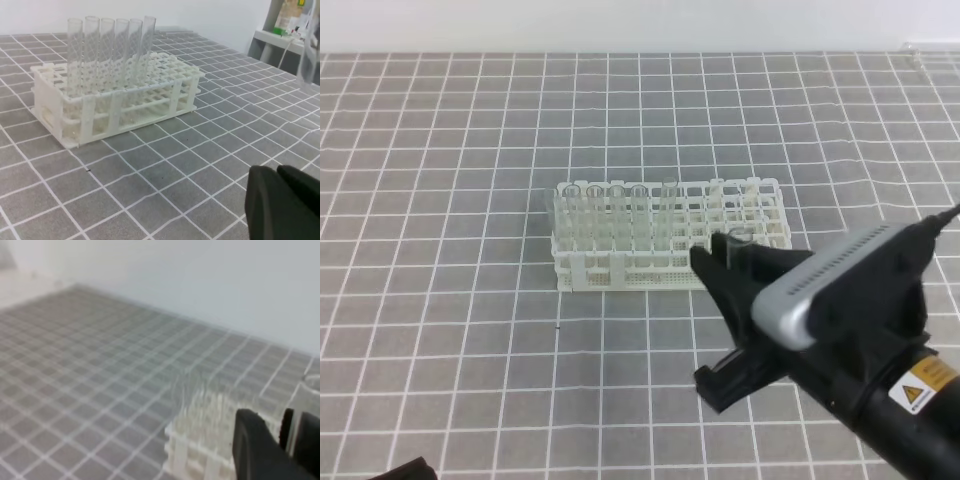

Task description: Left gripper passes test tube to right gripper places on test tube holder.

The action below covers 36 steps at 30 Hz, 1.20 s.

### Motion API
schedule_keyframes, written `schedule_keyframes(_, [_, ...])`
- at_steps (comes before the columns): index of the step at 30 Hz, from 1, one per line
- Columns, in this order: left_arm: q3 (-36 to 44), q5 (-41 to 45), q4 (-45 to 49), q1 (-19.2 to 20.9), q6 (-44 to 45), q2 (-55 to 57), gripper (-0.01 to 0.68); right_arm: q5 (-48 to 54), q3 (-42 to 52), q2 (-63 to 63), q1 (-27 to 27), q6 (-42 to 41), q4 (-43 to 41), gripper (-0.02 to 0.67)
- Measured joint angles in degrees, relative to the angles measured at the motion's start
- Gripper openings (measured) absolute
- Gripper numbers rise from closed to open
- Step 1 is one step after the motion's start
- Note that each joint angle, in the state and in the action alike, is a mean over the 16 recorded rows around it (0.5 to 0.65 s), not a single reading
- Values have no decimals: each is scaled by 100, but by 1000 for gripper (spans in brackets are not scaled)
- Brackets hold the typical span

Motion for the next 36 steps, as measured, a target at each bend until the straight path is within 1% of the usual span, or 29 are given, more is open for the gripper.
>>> schedule_keyframes(4, [10, 0, 2, 1, 0, 6, -1, -128, 141, 28, -428, 1142, -1148, 85])
schedule_keyframes(10, [24, -16, 6, 2, 1, 12, -1, -211, 222, 189, -1389, 3081, -3074, 85])
schedule_keyframes(13, [14, -3, 4, 2, 0, 9, -1, -243, 183, 361, -1855, 3817, -3819, 85])
schedule_keyframes(16, [24, -13, 6, 3, 1, 15, -1, -309, 89, 606, -2238, 4357, -4402, 85])
schedule_keyframes(19, [29, -29, 7, 4, 2, 18, -1, -422, -65, 910, -2496, 4620, -4748, 85])
schedule_keyframes(22, [19, -12, 5, 2, 1, 12, -1, -554, -278, 1258, -2635, 4674, -4896, 85])
schedule_keyframes(36, [10, 140, 2, 2, 0, 12, -1, -1327, -1306, 2713, -2692, 4439, -4972, 85])
